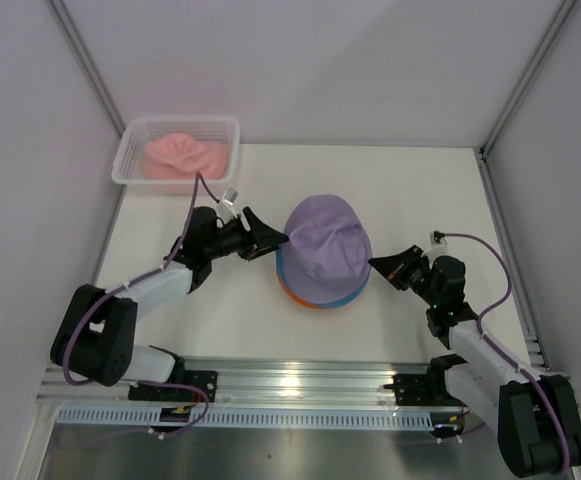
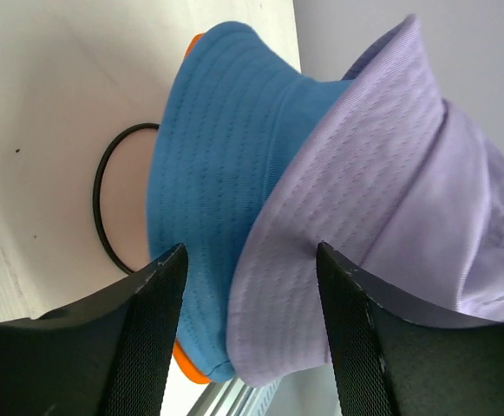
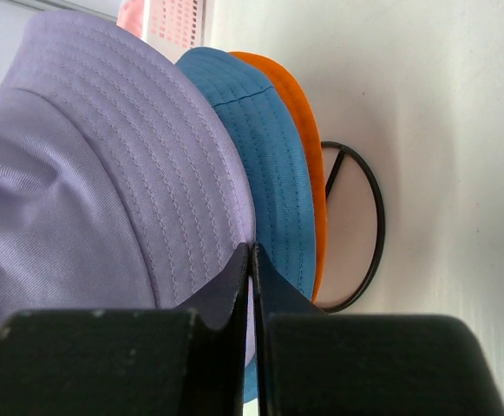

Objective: Stack the hats

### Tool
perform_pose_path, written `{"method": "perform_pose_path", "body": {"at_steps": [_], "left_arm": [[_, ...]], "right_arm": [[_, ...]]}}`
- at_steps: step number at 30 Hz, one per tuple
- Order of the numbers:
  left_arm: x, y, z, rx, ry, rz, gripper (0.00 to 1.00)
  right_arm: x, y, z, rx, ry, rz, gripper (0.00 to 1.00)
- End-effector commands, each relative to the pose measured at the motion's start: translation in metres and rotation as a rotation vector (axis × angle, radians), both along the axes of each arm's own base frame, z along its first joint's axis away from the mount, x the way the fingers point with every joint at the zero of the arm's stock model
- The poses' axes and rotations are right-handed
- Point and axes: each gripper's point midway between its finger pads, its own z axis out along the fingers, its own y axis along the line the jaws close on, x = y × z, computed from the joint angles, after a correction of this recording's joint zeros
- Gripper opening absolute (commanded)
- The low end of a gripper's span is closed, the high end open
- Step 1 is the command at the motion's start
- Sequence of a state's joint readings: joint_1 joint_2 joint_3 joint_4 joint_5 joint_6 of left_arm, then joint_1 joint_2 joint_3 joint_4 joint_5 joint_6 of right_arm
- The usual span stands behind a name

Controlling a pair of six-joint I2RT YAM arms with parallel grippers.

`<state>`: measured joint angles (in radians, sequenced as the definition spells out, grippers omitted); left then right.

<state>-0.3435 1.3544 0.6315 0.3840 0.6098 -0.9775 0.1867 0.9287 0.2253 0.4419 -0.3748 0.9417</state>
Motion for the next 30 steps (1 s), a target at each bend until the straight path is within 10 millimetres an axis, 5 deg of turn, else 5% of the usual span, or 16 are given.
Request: {"method": "perform_pose_path", "body": {"at_steps": [1,7,14,18,21,30], "left_arm": [[0.002,-0.006,0.012,-0.062,-0.058,-0.038,0.64],[0.001,-0.011,0.016,-0.115,-0.081,-0.071,0.52],[-0.005,-0.017,0.023,-0.188,-0.106,-0.115,0.51],[-0.003,-0.016,0.016,-0.18,-0.075,-0.104,0.01],[0.0,-0.014,0.015,-0.16,-0.078,-0.075,0.01],[0.003,0.022,-0.058,0.269,0.165,0.141,0.01]], "right_arm": [[0.008,-0.004,0.007,-0.025,-0.026,-0.016,0.0],[0.009,-0.002,0.01,-0.028,-0.031,-0.007,0.0],[0.01,0.0,0.009,-0.028,-0.028,-0.001,0.0],[0.01,0.0,0.01,-0.033,-0.029,0.0,0.0],[0.011,-0.002,0.006,-0.048,-0.014,-0.014,0.0],[0.009,-0.016,-0.025,-0.153,0.104,-0.067,0.0]]}}
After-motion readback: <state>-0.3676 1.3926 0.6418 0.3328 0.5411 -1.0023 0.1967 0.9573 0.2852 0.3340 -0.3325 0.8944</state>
